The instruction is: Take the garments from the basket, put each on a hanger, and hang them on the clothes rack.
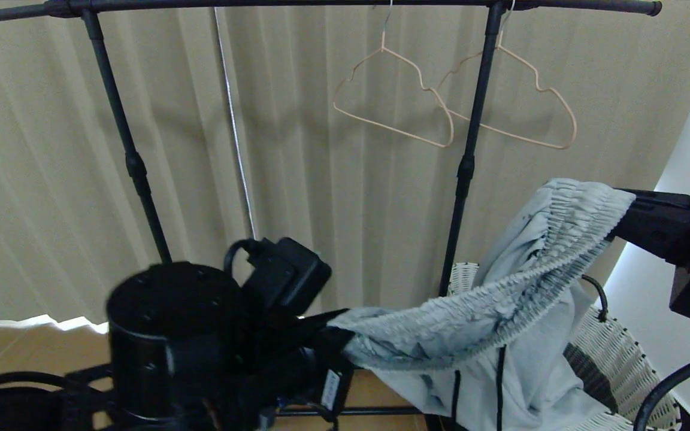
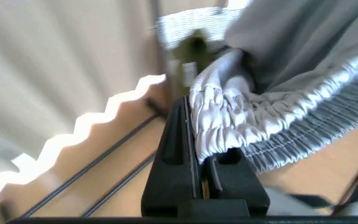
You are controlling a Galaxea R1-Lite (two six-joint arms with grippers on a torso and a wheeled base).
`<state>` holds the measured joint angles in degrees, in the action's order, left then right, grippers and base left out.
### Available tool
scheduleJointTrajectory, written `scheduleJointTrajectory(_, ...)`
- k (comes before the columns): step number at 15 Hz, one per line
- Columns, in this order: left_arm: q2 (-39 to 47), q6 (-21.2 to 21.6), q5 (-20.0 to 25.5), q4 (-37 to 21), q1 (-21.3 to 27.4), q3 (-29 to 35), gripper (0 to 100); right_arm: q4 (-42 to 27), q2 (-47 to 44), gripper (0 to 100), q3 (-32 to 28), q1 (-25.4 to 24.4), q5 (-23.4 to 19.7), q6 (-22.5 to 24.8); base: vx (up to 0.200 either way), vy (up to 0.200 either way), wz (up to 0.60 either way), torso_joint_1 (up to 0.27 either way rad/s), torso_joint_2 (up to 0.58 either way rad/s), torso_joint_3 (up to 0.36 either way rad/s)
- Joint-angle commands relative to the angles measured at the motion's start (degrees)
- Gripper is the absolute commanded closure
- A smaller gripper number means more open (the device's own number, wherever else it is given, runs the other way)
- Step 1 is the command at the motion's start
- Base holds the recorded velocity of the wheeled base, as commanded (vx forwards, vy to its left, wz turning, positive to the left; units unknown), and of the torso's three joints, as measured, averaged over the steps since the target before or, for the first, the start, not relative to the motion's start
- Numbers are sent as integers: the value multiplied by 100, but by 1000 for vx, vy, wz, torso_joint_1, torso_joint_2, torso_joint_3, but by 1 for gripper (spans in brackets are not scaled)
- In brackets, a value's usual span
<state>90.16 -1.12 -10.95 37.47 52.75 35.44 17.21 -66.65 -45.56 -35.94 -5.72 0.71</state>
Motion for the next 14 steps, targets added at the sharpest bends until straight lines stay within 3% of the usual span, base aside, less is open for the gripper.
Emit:
scheduleJointTrajectory(1, -1308, 139, 225, -1040, -652, 657, 100, 19, -252, 100, -85, -1, 0, 8, 0, 0, 0, 0, 0, 0)
scheduleJointTrajectory(2, -1545, 147, 330, -1726, -942, 1167, 100, 28, -393, 100, -226, 87, 0, 8, 0, 0, 0, 0, 0, 0)
scheduleJointTrajectory(5, -1589, 156, 330, -2508, -1478, 2081, 100, 28, -578, 100, -604, 157, 0, 8, 0, 0, 0, 0, 0, 0)
scheduleJointTrajectory(9, -1484, 393, 330, -3018, -1997, 3277, 100, 63, -920, 100, -1210, 157, -8, 8, 0, 0, 0, 0, 0, 0)
scheduleJointTrajectory(11, -1326, 780, 330, -3044, -2032, 3927, 100, 168, -1105, 100, -1843, 157, 0, 17, 0, 0, 0, 0, 0, 0)
scheduleJointTrajectory(14, -1150, 982, 339, -3352, -1988, 4630, 100, 160, -1131, 100, -2203, 166, 0, 79, 0, 0, 0, 0, 0, 0)
